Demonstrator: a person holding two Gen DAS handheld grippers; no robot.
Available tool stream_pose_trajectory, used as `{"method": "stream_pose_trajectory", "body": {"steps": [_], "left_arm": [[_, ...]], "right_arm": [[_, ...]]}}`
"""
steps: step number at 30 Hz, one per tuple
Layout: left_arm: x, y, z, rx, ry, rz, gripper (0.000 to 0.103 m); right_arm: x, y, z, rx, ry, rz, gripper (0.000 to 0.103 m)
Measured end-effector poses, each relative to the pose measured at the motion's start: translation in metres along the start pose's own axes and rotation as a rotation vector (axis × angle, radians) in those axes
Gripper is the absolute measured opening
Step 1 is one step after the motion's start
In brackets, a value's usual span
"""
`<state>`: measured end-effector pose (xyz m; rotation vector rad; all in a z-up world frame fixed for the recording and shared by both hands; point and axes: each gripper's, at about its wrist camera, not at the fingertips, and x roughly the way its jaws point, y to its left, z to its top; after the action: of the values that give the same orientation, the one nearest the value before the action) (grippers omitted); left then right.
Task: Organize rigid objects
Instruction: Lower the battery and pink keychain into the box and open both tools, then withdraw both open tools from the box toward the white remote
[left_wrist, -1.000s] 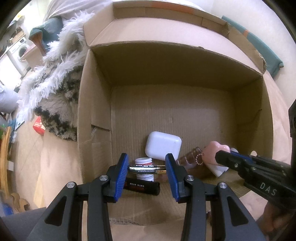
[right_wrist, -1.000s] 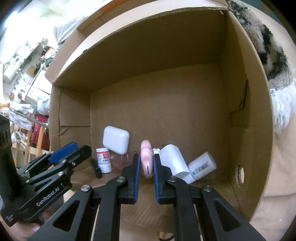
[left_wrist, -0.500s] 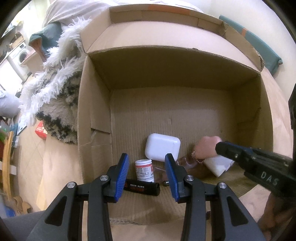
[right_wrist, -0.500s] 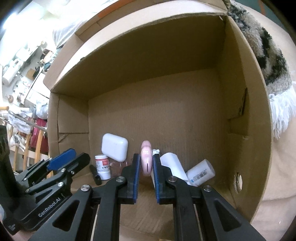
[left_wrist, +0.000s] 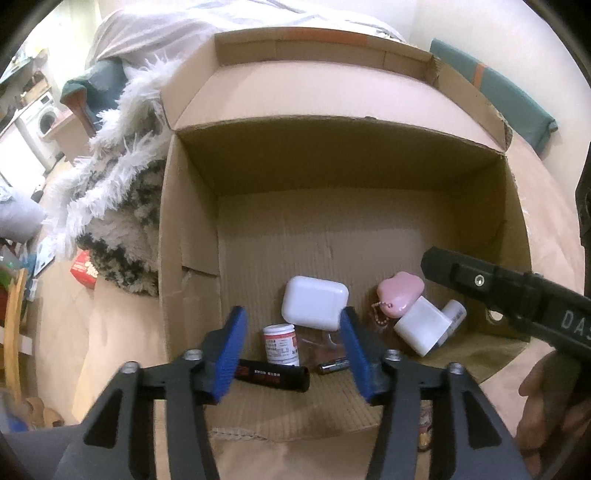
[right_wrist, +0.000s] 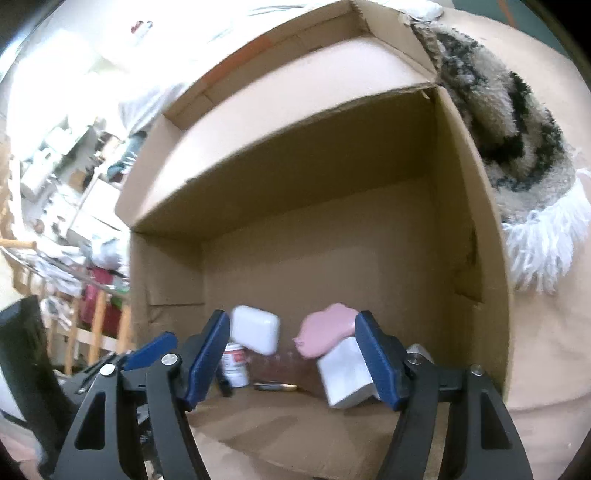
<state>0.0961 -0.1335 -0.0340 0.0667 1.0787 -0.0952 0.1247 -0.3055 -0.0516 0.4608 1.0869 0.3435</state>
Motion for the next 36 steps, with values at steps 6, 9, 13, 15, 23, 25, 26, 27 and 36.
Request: {"method": "stream_pose_trajectory", "body": {"steps": [6,9,13,15,23,25,26,27,36], "left_arm": [[-0.005,-0.002,0.002,0.013,-0.018,0.025,0.058],[-0.007,-0.004,0.003,0.004,-0.021,0.017,0.058],[-0.009,-0.005,0.005,-0.001,-0.026,0.007,0.058],[-0.01,-0.004,0.005,0.002,-0.026,0.007,0.058],[-0.015,0.008,0.004,-0.038,-0.043,-0.031,0.058],[-0.018,0.012,0.004,-0.047,-0.051,-0.027,0.058],[-0.019,0.013,0.004,-0.048,-0.054,-0.025,0.058],[-0.021,0.015,0.005,-0.048,-0.056,-0.022,0.058],[-0.047,0.027,0.007,-0.038,-0.043,-0.02,0.058]], "right_arm": [[-0.003,-0.003,0.001,0.01,-0.006,0.001,0.075],[-0.007,-0.006,0.0,-0.001,-0.012,-0.001,0.075],[-0.014,-0.007,-0.001,0.006,-0.031,0.001,0.075],[-0.016,-0.008,-0.001,0.011,-0.038,-0.001,0.075],[-0.02,-0.015,-0.004,0.043,-0.033,0.03,0.075],[-0.021,-0.018,-0.006,0.057,-0.026,0.044,0.075],[-0.023,-0.018,-0.007,0.063,-0.026,0.047,0.075],[-0.024,-0.019,-0.008,0.067,-0.026,0.045,0.075],[-0.046,-0.018,-0.022,0.094,-0.012,0.033,0.075]]}}
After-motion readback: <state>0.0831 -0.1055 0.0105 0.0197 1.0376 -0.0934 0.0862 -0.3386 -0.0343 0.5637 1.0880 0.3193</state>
